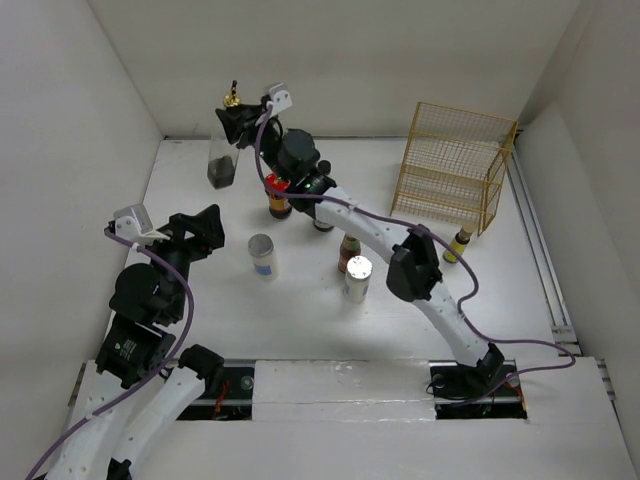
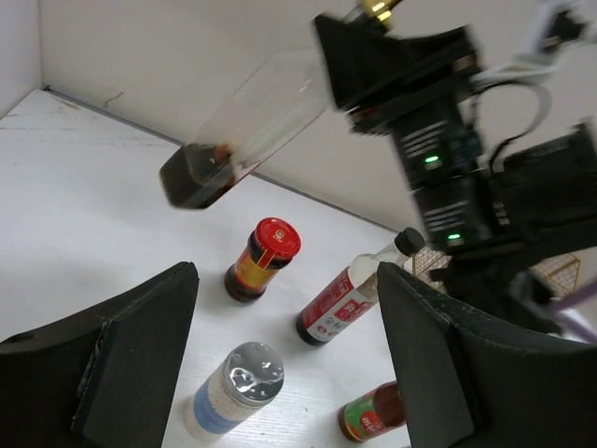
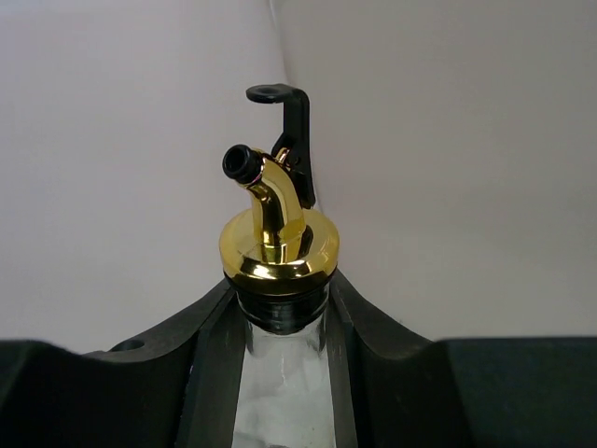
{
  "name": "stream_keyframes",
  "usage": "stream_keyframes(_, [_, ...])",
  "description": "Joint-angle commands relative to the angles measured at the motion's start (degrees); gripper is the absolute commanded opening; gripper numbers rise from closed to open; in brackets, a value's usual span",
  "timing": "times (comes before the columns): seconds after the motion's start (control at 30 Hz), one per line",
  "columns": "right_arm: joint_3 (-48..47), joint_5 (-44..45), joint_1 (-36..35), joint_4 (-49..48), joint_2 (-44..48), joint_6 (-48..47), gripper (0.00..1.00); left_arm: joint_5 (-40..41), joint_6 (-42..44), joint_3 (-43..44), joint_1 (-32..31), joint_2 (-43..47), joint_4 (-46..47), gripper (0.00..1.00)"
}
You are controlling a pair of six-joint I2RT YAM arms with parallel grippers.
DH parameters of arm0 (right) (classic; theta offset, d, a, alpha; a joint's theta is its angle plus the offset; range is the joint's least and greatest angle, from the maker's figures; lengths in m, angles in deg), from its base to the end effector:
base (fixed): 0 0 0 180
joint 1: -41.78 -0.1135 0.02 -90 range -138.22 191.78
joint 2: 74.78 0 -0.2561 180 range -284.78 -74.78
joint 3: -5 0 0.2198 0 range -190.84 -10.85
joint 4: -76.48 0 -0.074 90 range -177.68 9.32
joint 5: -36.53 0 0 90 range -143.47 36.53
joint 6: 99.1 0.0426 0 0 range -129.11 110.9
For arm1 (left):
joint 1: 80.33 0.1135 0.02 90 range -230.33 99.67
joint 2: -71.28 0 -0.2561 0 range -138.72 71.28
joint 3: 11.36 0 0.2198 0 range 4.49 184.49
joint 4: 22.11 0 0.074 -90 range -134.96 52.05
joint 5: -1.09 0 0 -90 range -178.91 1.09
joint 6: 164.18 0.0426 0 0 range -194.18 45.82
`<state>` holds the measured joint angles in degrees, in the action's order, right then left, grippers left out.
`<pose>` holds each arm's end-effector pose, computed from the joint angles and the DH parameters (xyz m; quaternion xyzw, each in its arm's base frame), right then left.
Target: Organize the condiment bottles
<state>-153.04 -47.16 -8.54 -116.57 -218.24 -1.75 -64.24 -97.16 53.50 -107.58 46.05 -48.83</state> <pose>0.3494 0.4138 0.3753 -0.1455 0.4983 0.3870 0.7620 0.0681 -0.0151 0.3880 -0.1443 0.6145 -0.2038 0.7483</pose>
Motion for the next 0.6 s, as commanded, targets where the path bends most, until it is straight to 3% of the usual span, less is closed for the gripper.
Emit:
stream_keyframes(0.0, [0.5, 1.52, 0.66, -15.41, 12.4, -0.85, 0.17, 0.91, 0.83, -0.67, 0.26, 0.8, 2.88, 0.73])
stream_keyframes(0.33, [1.04, 2.66, 14.63, -3.83, 26.62, -0.85, 0.17, -0.94, 0.83, -0.67, 0.26, 0.1, 2.88, 0.72])
stream_keyframes(0.57, [9.73, 3.27, 27.46, 1.62, 36.31, -0.85, 0.16, -0.94, 0.83, -0.67, 0.26, -0.43, 2.88, 0.72])
